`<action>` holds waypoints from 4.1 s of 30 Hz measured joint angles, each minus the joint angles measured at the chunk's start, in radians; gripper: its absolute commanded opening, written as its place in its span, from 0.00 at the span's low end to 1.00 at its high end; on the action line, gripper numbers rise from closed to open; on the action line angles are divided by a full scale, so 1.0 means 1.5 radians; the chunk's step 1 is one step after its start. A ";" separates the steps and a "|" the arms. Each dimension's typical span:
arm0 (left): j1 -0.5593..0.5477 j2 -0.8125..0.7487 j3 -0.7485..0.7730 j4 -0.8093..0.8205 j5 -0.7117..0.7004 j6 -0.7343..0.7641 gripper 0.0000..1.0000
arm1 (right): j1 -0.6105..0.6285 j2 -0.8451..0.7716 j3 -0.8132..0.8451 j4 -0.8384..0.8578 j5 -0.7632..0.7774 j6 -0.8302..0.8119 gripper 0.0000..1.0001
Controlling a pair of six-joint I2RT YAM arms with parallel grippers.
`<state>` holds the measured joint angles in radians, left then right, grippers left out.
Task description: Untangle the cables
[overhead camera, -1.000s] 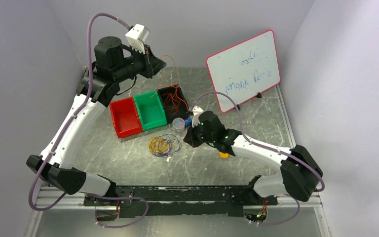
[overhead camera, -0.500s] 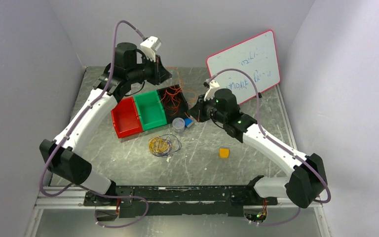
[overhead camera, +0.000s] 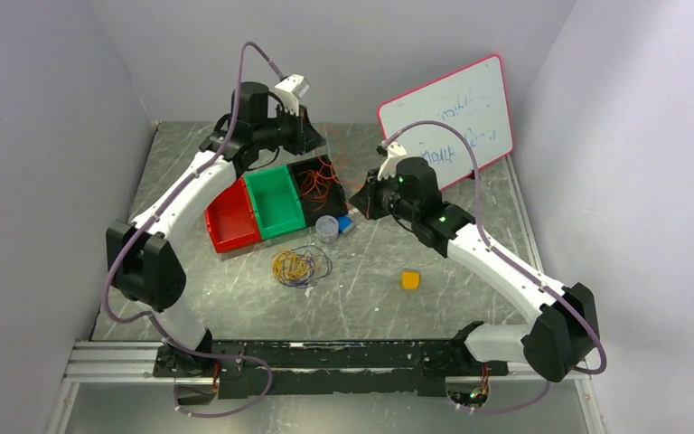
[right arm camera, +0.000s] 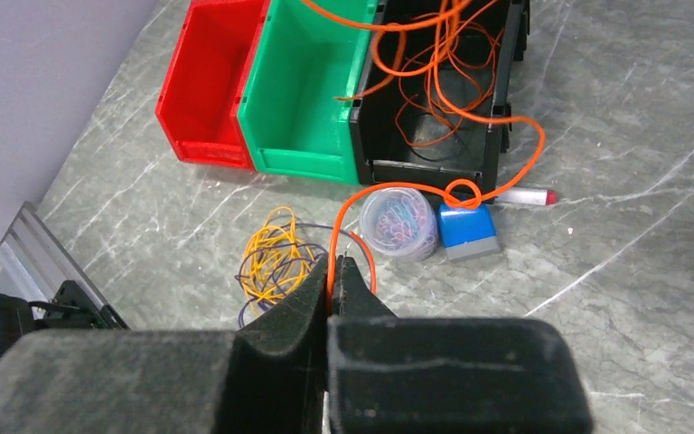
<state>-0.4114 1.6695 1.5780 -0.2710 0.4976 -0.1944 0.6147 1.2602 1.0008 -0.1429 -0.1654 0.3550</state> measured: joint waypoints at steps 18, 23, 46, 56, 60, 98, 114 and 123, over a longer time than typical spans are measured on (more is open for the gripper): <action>0.050 0.093 -0.080 0.143 0.036 -0.013 0.07 | 0.000 -0.020 -0.009 -0.005 0.002 -0.011 0.00; 0.064 0.093 -0.130 0.136 -0.007 -0.012 0.07 | 0.000 -0.019 -0.009 -0.004 -0.013 -0.015 0.00; 0.061 0.161 -0.018 -0.042 -0.283 0.026 0.07 | -0.001 0.041 0.009 0.022 -0.057 0.000 0.00; 0.041 0.161 -0.018 -0.054 -0.295 0.036 0.07 | -0.006 0.238 0.207 0.031 -0.087 -0.014 0.00; 0.040 0.161 -0.018 -0.054 -0.295 0.037 0.07 | -0.007 0.337 0.281 0.029 -0.078 -0.036 0.00; 0.040 0.161 -0.020 -0.053 -0.311 0.037 0.07 | 0.024 0.696 0.520 -0.063 0.035 -0.165 0.27; 0.013 0.161 -0.020 -0.053 -0.312 0.037 0.10 | 0.022 0.342 0.236 0.032 0.088 -0.159 0.65; -0.005 0.175 0.005 -0.066 -0.314 0.032 0.11 | 0.021 0.192 0.065 0.046 0.097 -0.137 0.66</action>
<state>-0.4183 1.9320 1.5852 -0.3695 0.0273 -0.1459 0.6464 1.5482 1.0981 -0.0734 -0.0200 0.1497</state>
